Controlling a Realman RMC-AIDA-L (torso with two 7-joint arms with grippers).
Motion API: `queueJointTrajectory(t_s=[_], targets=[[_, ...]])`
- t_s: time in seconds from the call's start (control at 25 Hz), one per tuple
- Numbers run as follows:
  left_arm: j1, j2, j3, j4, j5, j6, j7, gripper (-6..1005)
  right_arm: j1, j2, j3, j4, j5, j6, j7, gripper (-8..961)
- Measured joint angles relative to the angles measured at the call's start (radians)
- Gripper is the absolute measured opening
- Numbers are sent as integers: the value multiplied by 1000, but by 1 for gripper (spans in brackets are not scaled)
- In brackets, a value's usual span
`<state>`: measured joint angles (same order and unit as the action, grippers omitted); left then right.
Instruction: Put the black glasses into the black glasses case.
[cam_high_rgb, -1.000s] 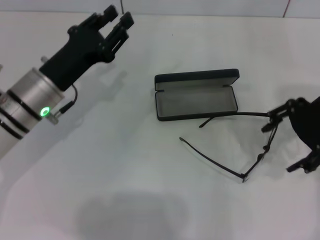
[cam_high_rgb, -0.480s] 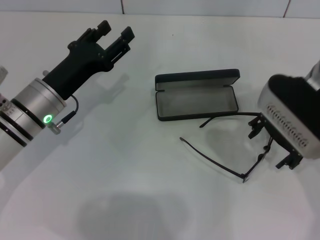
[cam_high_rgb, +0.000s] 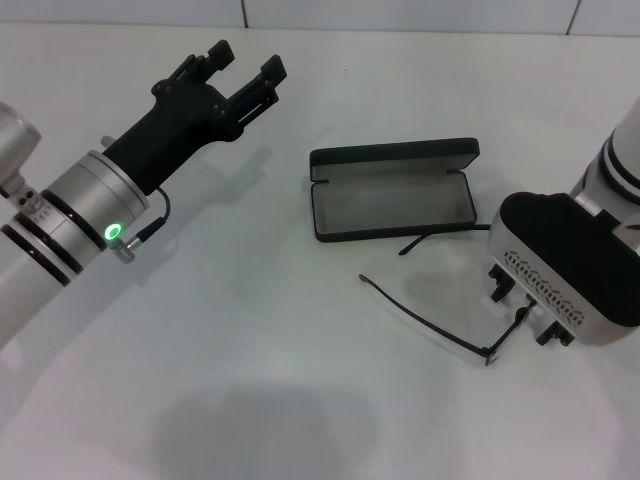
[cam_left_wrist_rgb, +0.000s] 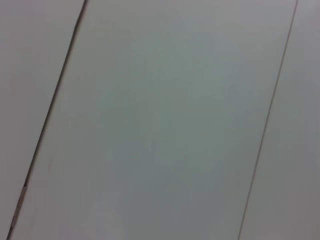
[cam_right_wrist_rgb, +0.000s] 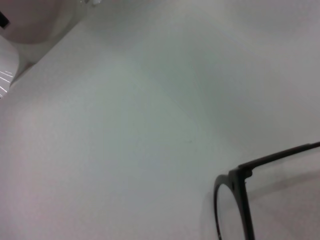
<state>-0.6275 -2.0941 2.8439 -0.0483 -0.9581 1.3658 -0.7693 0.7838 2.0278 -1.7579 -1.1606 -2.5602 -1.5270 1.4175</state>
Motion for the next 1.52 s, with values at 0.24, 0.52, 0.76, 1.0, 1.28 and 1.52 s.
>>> queueJointTrajectory(t_s=[0.24, 0.52, 0.76, 1.0, 1.28, 1.52], targets=[[1, 0, 0, 5, -4, -9, 17, 812, 0, 0, 8, 3, 7, 14, 0, 597], [-2, 0, 0, 6, -7, -9, 22, 801, 0, -4, 56, -12, 7, -52, -4, 330], [4, -3, -1, 71, -51, -9, 126, 784, -46, -7, 238, -71, 79, -170, -75, 153], [21, -7, -1, 134, -120, -9, 262, 741, -178, -6, 470, -130, 240, -157, -171, 119], [-54, 7, 0, 96, 15, 9, 91, 679, -310, -9, 571, 71, 655, 80, -340, 107], [-169, 12, 0, 37, 195, 84, -28, 679, -293, -9, 570, 267, 762, 117, -438, 97]])
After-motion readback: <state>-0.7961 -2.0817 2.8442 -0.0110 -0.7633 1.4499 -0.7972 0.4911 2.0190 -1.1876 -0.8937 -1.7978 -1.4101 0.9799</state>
